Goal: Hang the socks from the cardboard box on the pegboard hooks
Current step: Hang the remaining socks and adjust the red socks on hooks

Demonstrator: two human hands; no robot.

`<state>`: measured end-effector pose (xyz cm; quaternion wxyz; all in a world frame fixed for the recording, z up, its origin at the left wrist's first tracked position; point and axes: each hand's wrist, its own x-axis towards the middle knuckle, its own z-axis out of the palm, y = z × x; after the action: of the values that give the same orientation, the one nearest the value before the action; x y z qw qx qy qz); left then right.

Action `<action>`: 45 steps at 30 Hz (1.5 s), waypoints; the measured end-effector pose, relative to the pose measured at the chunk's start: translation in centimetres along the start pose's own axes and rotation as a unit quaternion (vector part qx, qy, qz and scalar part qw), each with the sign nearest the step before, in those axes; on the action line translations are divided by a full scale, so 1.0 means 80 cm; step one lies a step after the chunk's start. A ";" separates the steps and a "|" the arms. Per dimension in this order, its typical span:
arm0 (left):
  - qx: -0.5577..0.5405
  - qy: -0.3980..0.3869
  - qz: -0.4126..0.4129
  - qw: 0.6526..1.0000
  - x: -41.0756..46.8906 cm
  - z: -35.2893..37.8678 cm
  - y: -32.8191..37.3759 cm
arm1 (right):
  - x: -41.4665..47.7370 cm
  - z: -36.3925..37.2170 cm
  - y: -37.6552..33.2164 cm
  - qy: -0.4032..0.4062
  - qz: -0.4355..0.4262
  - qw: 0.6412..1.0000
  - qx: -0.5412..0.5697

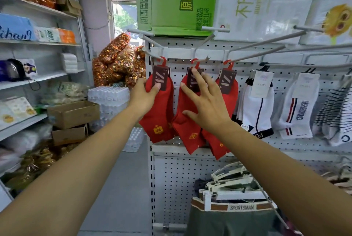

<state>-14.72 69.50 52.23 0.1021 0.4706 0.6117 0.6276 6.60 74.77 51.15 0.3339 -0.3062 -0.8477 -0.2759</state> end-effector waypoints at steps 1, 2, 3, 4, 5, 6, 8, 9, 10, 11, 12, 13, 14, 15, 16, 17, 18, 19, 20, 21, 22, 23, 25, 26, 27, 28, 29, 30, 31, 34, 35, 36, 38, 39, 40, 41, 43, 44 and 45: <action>0.004 0.008 0.005 1.000 -0.003 0.002 -0.001 | 0.000 0.000 -0.001 0.002 0.002 1.000 0.000; 0.006 0.018 0.012 1.000 -0.005 0.003 -0.002 | -0.001 0.000 -0.001 0.004 0.004 1.000 0.002; 0.009 0.030 0.020 0.999 -0.009 0.005 -0.002 | -0.001 -0.001 -0.002 0.002 0.005 1.000 0.005; 0.015 0.042 0.031 0.999 -0.013 0.007 -0.003 | -0.002 -0.002 -0.002 -0.003 0.005 1.000 0.008; 0.026 0.050 0.043 0.997 -0.018 0.009 -0.004 | -0.003 -0.003 -0.001 -0.010 0.004 1.000 0.010; 0.042 0.057 0.058 0.996 -0.023 0.009 -0.006 | -0.004 -0.003 0.000 -0.015 0.002 1.000 0.011; 0.090 0.070 0.096 0.989 -0.034 0.006 -0.012 | -0.008 -0.004 0.003 -0.019 0.005 1.000 0.022; 0.126 0.082 0.119 0.981 -0.040 0.003 -0.014 | -0.011 -0.006 0.006 -0.016 0.010 0.999 0.032; 0.168 0.095 0.145 0.970 -0.047 0.000 -0.014 | -0.015 -0.008 0.009 -0.010 0.015 0.999 0.043; 0.208 0.108 0.170 0.957 -0.053 -0.004 -0.012 | -0.018 -0.011 0.013 -0.005 0.018 0.998 0.052; 0.241 0.118 0.195 0.943 -0.059 -0.006 -0.008 | -0.022 -0.015 0.017 -0.003 0.020 0.998 0.056; 0.264 0.120 0.218 0.932 -0.065 -0.008 -0.003 | -0.026 -0.020 0.021 -0.003 0.023 0.998 0.056; 0.277 0.114 0.236 0.924 -0.074 -0.007 0.004 | -0.030 -0.026 0.026 -0.005 0.027 0.998 0.056; 0.285 0.103 0.250 0.920 -0.083 -0.004 0.012 | -0.035 -0.033 0.031 -0.007 0.031 0.998 0.057; 0.290 0.088 0.263 0.916 -0.094 0.001 0.020 | -0.042 -0.040 0.037 -0.007 0.036 0.997 0.061; 0.296 0.073 0.273 0.913 -0.105 0.009 0.029 | -0.049 -0.048 0.045 -0.006 0.041 0.997 0.068; 0.299 0.059 0.281 0.910 -0.116 0.017 0.038 | -0.058 -0.057 0.053 -0.002 0.048 0.996 0.076; 0.299 0.049 0.289 0.908 -0.127 0.027 0.047 | -0.069 -0.068 0.061 0.002 0.056 0.995 0.085; 0.297 0.041 0.296 0.907 -0.138 0.039 0.056 | -0.081 -0.080 0.072 0.004 0.067 0.993 0.094; 0.295 0.033 0.301 0.906 -0.149 0.052 0.065 | -0.095 -0.092 0.083 0.002 0.079 0.992 0.100; 0.293 0.025 0.304 0.906 -0.161 0.067 0.073 | -0.111 -0.104 0.096 -0.001 0.092 0.990 0.105; 0.287 0.018 0.304 0.908 -0.173 0.085 0.083 | -0.128 -0.118 0.110 -0.007 0.104 0.989 0.106; 0.267 0.004 0.302 0.915 -0.201 0.123 0.103 | -0.164 -0.145 0.144 -0.026 0.124 0.988 0.094; 0.255 -0.006 0.298 0.920 -0.217 0.144 0.113 | -0.184 -0.160 0.164 -0.034 0.134 0.987 0.085; 0.244 -0.018 0.293 0.924 -0.233 0.165 0.123 | -0.206 -0.174 0.184 -0.039 0.146 0.985 0.081; 0.234 -0.030 0.289 0.928 -0.249 0.187 0.134 | -0.228 -0.188 0.204 -0.043 0.162 0.983 0.079; 0.221 -0.042 0.283 0.932 -0.263 0.209 0.144 | -0.250 -0.202 0.225 -0.047 0.179 0.979 0.080; 0.206 -0.055 0.274 0.938 -0.277 0.231 0.154 | -0.274 -0.216 0.245 -0.050 0.198 0.975 0.086; 0.187 -0.070 0.259 0.945 -0.291 0.253 0.164 | -0.297 -0.230 0.264 -0.050 0.217 0.970 0.096; 0.117 -0.105 0.219 0.963 -0.332 0.321 0.197 | -0.365 -0.269 0.323 -0.044 0.271 0.955 0.116; 0.097 -0.111 0.208 0.967 -0.345 0.343 0.207 | -0.385 -0.281 0.342 -0.049 0.287 0.950 0.115; 0.082 -0.117 0.201 0.969 -0.356 0.365 0.217 | -0.402 -0.291 0.360 -0.054 0.304 0.944 0.117; 0.060 -0.131 0.190 0.971 -0.375 0.406 0.237 | -0.429 -0.309 0.395 -0.049 0.338 0.932 0.123; 0.052 -0.139 0.184 0.972 -0.381 0.425 0.246 | -0.438 -0.316 0.411 -0.040 0.353 0.926 0.131; 0.047 -0.147 0.181 0.971 -0.386 0.443 0.256 | -0.447 -0.322 0.426 -0.029 0.366 0.919 0.145; 0.046 -0.152 0.184 0.970 -0.388 0.461 0.265 | -0.454 -0.326 0.441 -0.017 0.381 0.910 0.164; 0.050 -0.159 0.195 0.966 -0.386 0.496 0.281 | -0.460 -0.329 0.471 0.007 0.412 0.890 0.195; 0.052 -0.159 0.197 0.966 -0.382 0.513 0.288 | -0.462 -0.329 0.488 0.020 0.425 0.881 0.207; 0.053 -0.159 0.195 0.966 -0.376 0.530 0.294 | -0.461 -0.326 0.504 0.031 0.434 0.874 0.217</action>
<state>42.30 71.35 50.43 0.0483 0.6796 0.5164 0.5188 67.09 71.50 50.96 0.5045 -0.5546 -0.6571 0.0787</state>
